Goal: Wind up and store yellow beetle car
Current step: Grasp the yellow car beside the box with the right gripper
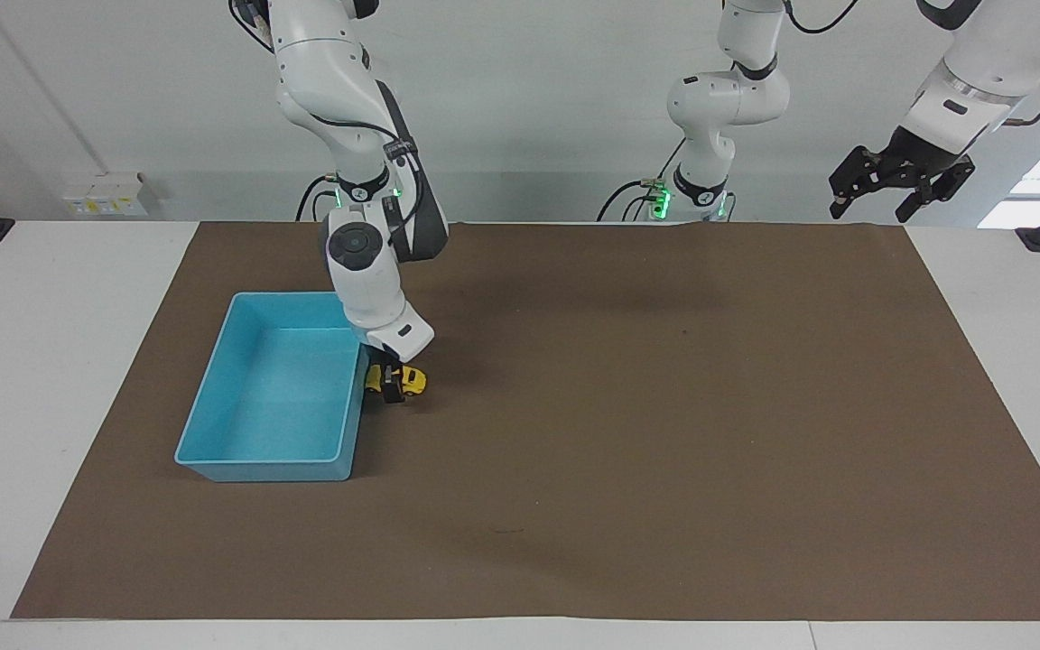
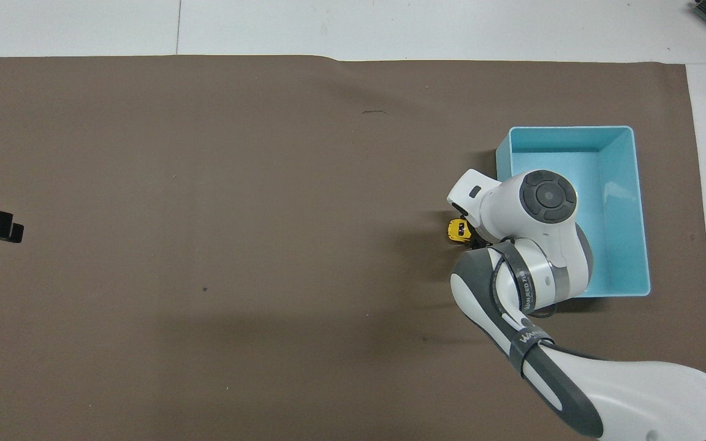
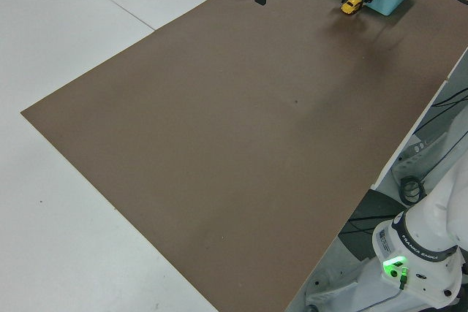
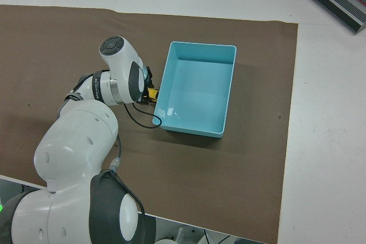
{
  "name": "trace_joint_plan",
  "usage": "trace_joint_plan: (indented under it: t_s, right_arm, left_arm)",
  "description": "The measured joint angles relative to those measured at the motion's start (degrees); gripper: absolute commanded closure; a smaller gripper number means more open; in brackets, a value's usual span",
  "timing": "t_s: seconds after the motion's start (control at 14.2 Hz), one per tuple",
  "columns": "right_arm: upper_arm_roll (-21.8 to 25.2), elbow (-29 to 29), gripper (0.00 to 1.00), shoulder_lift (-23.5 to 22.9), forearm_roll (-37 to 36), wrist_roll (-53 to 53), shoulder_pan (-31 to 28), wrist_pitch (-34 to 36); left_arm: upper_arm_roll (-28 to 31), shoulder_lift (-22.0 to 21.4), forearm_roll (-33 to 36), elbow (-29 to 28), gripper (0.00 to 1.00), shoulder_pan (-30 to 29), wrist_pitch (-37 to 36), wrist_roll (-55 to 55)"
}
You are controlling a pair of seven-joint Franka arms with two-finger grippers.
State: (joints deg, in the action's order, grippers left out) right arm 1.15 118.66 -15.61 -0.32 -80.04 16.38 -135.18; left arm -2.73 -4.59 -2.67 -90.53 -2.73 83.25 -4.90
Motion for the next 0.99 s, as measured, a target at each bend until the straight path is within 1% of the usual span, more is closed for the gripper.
trace_joint_plan:
  t_s: [0.07, 0.14, 0.28, 0.63, 0.85, 0.99]
  right_arm:
    - [0.0, 0.0, 0.79, 0.0, 0.0, 0.0, 0.0, 0.0]
    - [0.0, 0.0, 0.86, 0.0, 0.0, 0.0, 0.0, 0.0]
    - [0.0, 0.0, 0.93, 0.0, 0.0, 0.0, 0.0, 0.0]
    - [0.0, -0.2, 0.97, 0.0, 0.0, 0.0, 0.0, 0.0]
    - [0.0, -1.2, 0.98, 0.0, 0.0, 0.0, 0.0, 0.2]
    - [0.0, -2.0, 1.0, 0.0, 0.0, 0.0, 0.2, 0.9]
  left_arm:
    - [0.0, 0.0, 0.0, 0.0, 0.0, 0.0, 0.0, 0.0]
    - [0.0, 0.0, 0.0, 0.0, 0.0, 0.0, 0.0, 0.0]
    - [0.0, 0.0, 0.0, 0.0, 0.0, 0.0, 0.0, 0.0]
    - [0.0, 0.0, 0.0, 0.0, 0.0, 0.0, 0.0, 0.0]
    - [0.0, 0.0, 0.0, 0.0, 0.0, 0.0, 0.0, 0.0]
    - [0.0, 0.0, 0.0, 0.0, 0.0, 0.0, 0.0, 0.0]
